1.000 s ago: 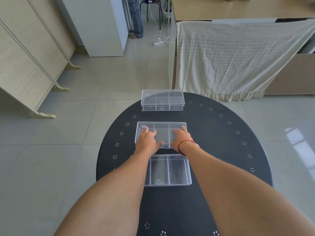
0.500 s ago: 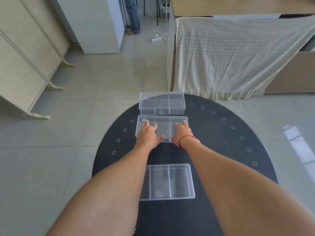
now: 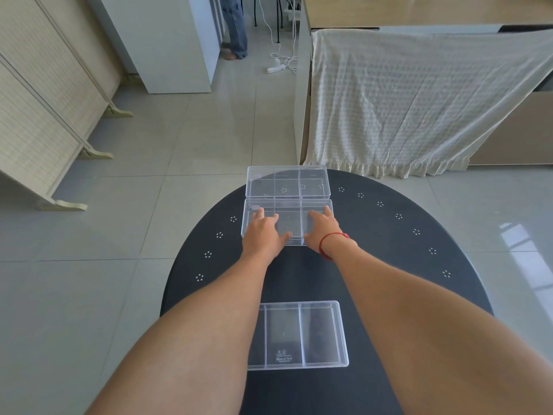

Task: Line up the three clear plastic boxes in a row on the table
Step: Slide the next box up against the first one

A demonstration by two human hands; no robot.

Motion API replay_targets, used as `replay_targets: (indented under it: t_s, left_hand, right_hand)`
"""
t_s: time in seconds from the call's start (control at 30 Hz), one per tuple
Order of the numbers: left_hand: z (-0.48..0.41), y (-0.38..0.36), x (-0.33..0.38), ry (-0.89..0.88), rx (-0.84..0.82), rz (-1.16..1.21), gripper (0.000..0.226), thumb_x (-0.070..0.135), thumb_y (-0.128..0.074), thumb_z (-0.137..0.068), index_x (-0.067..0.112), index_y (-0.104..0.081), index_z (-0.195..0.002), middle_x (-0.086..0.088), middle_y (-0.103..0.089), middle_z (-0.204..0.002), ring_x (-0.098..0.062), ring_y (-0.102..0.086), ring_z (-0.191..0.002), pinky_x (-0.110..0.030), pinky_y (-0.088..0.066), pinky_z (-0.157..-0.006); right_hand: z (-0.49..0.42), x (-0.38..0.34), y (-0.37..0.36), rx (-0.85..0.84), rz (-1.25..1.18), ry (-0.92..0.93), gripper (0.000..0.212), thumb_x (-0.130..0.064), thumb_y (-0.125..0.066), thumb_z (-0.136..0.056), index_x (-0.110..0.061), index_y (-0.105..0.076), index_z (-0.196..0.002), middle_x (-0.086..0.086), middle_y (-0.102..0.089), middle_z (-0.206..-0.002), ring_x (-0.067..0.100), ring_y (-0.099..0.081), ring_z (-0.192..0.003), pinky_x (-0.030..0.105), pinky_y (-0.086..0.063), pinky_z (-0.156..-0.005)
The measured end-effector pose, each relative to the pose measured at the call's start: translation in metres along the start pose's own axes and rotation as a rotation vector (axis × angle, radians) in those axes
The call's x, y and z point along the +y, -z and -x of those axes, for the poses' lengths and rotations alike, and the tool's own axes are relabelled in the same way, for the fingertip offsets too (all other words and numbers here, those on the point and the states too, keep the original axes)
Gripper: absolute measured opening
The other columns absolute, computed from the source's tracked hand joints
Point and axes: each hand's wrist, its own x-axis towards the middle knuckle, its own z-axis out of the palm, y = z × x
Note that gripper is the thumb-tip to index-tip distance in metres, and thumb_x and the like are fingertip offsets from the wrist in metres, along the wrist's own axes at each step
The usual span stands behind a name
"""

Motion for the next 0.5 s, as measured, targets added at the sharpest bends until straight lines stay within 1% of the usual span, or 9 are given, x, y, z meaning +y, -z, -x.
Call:
replay_targets:
  t_s: [0.13, 0.27, 0.4, 0.5]
  left_hand:
    - [0.001, -0.002, 0.000, 0.007, 0.063, 0.040, 0.060, 0.044, -0.064, -0.087, 0.016, -0.049, -0.138, -0.009, -0.024, -0.158, -0.025, -0.031, -0.142, -0.043, -0.042, -0.101]
    - [0.002, -0.003, -0.001, -0.013, 0.069, 0.014, 0.058, 0.043, -0.060, -0.090, 0.015, -0.048, -0.139, -0.009, -0.023, -0.158, -0.026, -0.029, -0.143, -0.043, -0.043, -0.101]
    - [0.013, 0.001, -0.005, -0.032, 0.046, 0.007, 0.058, 0.043, -0.055, -0.093, 0.017, -0.043, -0.143, -0.008, -0.019, -0.159, -0.024, -0.021, -0.146, -0.044, -0.041, -0.101]
    - [0.035, 0.002, -0.011, -0.011, 0.076, -0.014, 0.057, 0.044, -0.054, -0.093, 0.018, -0.043, -0.142, -0.007, -0.024, -0.158, -0.023, -0.024, -0.145, -0.043, -0.043, -0.099]
  right_hand:
    - [-0.004, -0.001, 0.000, 0.028, -0.004, 0.005, 0.042, -0.005, -0.060, -0.088, -0.010, -0.049, -0.129, 0.014, -0.008, -0.161, 0.034, -0.026, -0.145, 0.044, -0.033, -0.116]
    - [-0.003, -0.002, -0.002, 0.043, 0.015, 0.020, 0.043, -0.007, -0.057, -0.089, -0.007, -0.047, -0.131, 0.015, -0.020, -0.155, 0.032, -0.023, -0.144, 0.045, -0.033, -0.115]
    - [0.010, 0.005, -0.004, 0.083, -0.027, 0.019, 0.042, -0.010, -0.057, -0.089, -0.005, -0.047, -0.129, 0.016, -0.019, -0.155, 0.031, -0.014, -0.147, 0.045, -0.031, -0.116]
    - [0.032, 0.013, -0.001, 0.093, -0.039, 0.003, 0.048, -0.013, -0.056, -0.091, -0.006, -0.043, -0.136, 0.015, -0.014, -0.159, 0.031, -0.012, -0.149, 0.043, -0.029, -0.118]
